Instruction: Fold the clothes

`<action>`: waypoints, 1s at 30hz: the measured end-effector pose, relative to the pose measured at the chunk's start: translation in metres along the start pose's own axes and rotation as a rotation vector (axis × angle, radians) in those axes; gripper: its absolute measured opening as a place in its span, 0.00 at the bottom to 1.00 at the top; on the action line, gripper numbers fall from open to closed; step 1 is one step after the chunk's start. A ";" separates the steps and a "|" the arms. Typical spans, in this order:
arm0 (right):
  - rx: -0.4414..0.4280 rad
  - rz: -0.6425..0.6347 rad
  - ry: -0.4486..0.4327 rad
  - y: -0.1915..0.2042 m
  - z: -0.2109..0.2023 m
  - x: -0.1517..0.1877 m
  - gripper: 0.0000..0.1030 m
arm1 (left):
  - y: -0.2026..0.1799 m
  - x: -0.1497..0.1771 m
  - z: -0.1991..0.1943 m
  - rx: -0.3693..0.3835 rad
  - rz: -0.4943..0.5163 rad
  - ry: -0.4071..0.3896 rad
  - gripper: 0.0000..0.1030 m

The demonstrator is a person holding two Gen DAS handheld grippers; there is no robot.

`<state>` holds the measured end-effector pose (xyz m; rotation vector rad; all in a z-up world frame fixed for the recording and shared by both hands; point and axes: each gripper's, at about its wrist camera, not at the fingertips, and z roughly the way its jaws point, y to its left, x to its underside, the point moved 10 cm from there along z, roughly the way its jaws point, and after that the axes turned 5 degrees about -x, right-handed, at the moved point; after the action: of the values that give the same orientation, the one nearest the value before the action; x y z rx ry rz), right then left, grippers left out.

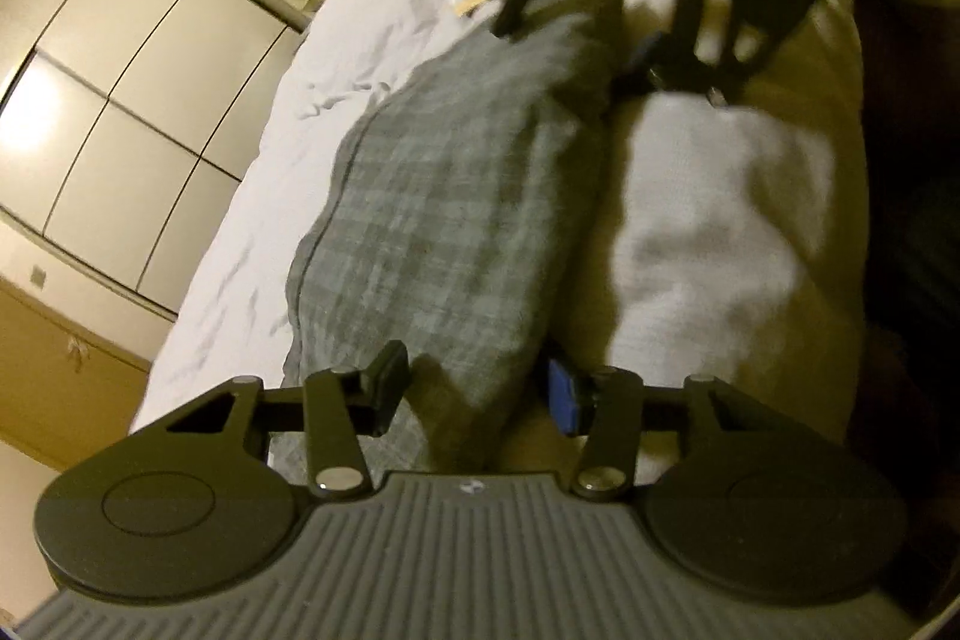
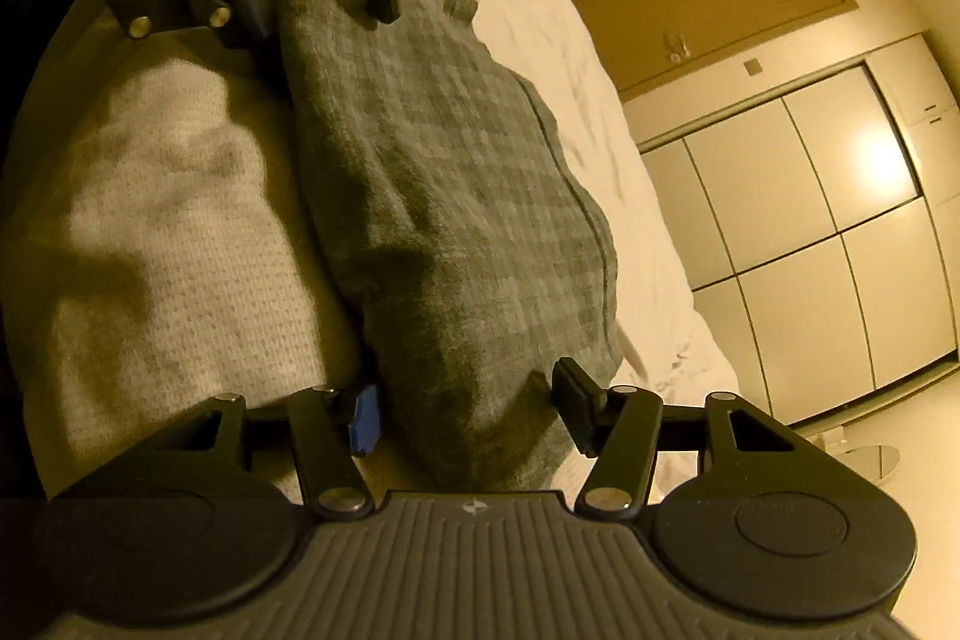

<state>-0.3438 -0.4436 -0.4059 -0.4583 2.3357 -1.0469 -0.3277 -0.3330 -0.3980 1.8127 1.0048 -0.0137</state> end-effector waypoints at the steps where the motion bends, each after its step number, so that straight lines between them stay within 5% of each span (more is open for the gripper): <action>1: -0.002 -0.006 -0.002 0.000 0.002 -0.001 0.54 | 0.000 0.000 0.000 -0.003 0.009 0.000 0.44; 6: -0.009 -0.016 0.000 -0.002 0.008 -0.002 0.54 | 0.001 0.001 0.005 -0.018 0.057 0.012 0.44; 8: -0.015 -0.008 0.000 -0.003 0.011 -0.002 0.53 | 0.004 0.001 0.010 -0.023 0.077 0.023 0.21; 11: -0.023 0.015 -0.002 -0.006 0.013 -0.002 0.32 | 0.010 0.000 0.014 -0.017 0.086 0.031 0.11; 18: 0.058 0.129 -0.076 -0.051 -0.030 -0.019 0.22 | 0.053 -0.019 -0.010 -0.070 0.057 -0.041 0.08; 24: 0.135 0.242 -0.069 -0.091 -0.073 -0.003 0.21 | 0.083 -0.070 -0.026 -0.101 0.042 -0.165 0.08; 30: 0.241 0.312 0.021 -0.142 -0.106 0.063 0.21 | 0.097 -0.162 -0.003 -0.082 0.100 -0.319 0.08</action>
<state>-0.4453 -0.5044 -0.2599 0.0100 2.1709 -1.1599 -0.3735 -0.4441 -0.2525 1.7179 0.6798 -0.1916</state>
